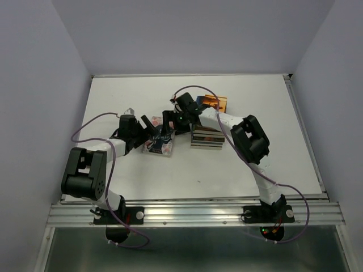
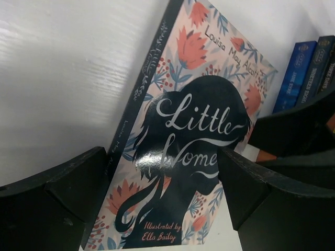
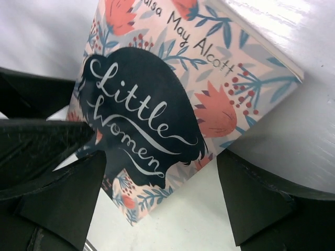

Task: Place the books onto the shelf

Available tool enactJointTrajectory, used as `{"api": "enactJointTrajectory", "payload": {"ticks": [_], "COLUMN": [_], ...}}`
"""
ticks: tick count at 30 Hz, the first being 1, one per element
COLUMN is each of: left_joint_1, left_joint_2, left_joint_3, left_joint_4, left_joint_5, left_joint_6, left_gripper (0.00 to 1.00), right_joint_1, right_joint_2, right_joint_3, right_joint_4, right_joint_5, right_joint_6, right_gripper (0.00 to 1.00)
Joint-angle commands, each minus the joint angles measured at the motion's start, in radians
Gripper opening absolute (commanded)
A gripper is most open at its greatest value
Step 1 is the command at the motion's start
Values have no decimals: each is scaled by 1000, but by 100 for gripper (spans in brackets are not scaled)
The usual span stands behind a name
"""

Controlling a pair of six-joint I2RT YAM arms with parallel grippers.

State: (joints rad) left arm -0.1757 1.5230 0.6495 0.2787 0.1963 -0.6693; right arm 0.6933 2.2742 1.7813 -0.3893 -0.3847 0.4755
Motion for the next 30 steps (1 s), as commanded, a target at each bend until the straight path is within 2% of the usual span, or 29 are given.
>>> {"api": "enactJointTrajectory", "payload": {"ticks": [1,4,7,8,9,11,13,15,18,20,21,22,23,24,25,27,28,30], "left_joint_1": [-30,-30,-33,-33,-33,-33,-34,-36,-39,-41,-42,-44,-44,-45,-44,-45,-47,-48], "left_joint_2": [-43,-52,-34,-27,-20,-6,18,43,132,176,224,247,271,325,351,408,460,509], "left_joint_3": [-45,-68,-71,-71,-73,-88,-99,-96,-103,-102,-103,-109,-122,-123,-119,-97,-84,-83], "left_joint_4": [10,59,108,123,143,246,397,480,766,902,1080,1178,1286,1486,1551,1652,1704,1738], "left_joint_5": [106,144,222,223,264,348,420,503,595,663,684,698,713,721,729,736,744,747], "left_joint_6": [-45,-62,-69,-69,-69,-101,-127,-159,-266,-384,-427,-485,-609,-668,-723,-837,-861,-891], "left_gripper": [99,99,99,99,99,99,99,99,99,99,99,99,99,99,99,92,82,70], "right_joint_1": [8,8,8,8,8,8,8,8,8,8,8,8,8,8,8,8,8,8], "right_joint_2": [2,-8,-7,-4,-2,2,8,27,47,48,48,50,53,54,54,53,48,44], "right_joint_3": [-69,-108,-138,-143,-151,-169,-178,-181,-189,-194,-194,-195,-192,-192,-191,-188,-187,-187], "right_joint_4": [36,55,75,79,81,81,84,81,81,81,81,82,81,82,81,81,81,82], "right_joint_5": [55,52,9,-2,-12,-26,-52,-80,-132,-138,-140,-152,-155,-157,-157,-155,-151,-145], "right_joint_6": [-12,-9,0,3,3,8,11,14,21,22,22,22,25,29,28,28,26,28], "right_gripper": [91,85,75,75,66,58,54,47,43,42,41,40,39,39,39,39,39,39]}}
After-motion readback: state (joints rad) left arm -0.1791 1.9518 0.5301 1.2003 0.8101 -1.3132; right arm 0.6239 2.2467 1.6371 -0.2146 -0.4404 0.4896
